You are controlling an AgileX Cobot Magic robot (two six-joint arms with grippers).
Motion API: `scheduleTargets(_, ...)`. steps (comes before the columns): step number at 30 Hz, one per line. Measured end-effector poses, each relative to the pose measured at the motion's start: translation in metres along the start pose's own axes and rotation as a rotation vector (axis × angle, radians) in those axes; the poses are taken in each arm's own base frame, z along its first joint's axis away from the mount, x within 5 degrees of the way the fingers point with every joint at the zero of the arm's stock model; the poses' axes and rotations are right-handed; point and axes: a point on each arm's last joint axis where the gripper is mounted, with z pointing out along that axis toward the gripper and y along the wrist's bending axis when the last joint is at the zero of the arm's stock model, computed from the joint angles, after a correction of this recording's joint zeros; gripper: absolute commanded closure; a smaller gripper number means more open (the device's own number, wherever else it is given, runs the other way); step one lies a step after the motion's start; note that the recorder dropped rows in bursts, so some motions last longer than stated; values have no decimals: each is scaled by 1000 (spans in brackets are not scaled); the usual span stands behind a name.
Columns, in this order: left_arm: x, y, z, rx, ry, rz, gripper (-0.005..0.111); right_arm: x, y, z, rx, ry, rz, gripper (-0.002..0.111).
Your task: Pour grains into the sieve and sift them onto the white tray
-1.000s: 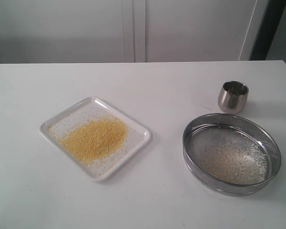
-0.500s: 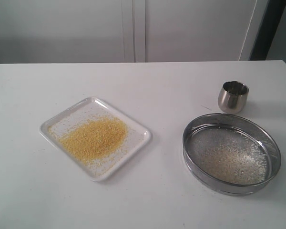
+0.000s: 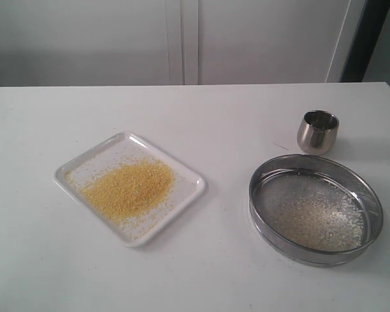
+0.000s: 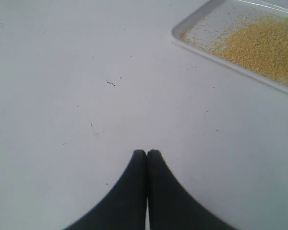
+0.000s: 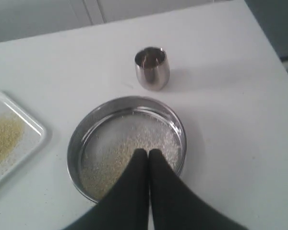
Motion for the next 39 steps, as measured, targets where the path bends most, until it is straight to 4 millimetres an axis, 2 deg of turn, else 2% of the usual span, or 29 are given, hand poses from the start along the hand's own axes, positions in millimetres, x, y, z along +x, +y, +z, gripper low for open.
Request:
scheduleTargets(7,0,0,0,0,0,0,107,27,-2,-26,-9,-160,-102,108)
scheduleTargets(14,0,0,0,0,0,0,107,45,-4,-31,-7,-203,-146,108)
scheduleTargets(39,0,0,0,0,0,0,107,45,-4,-32,-12,-225,-132,108)
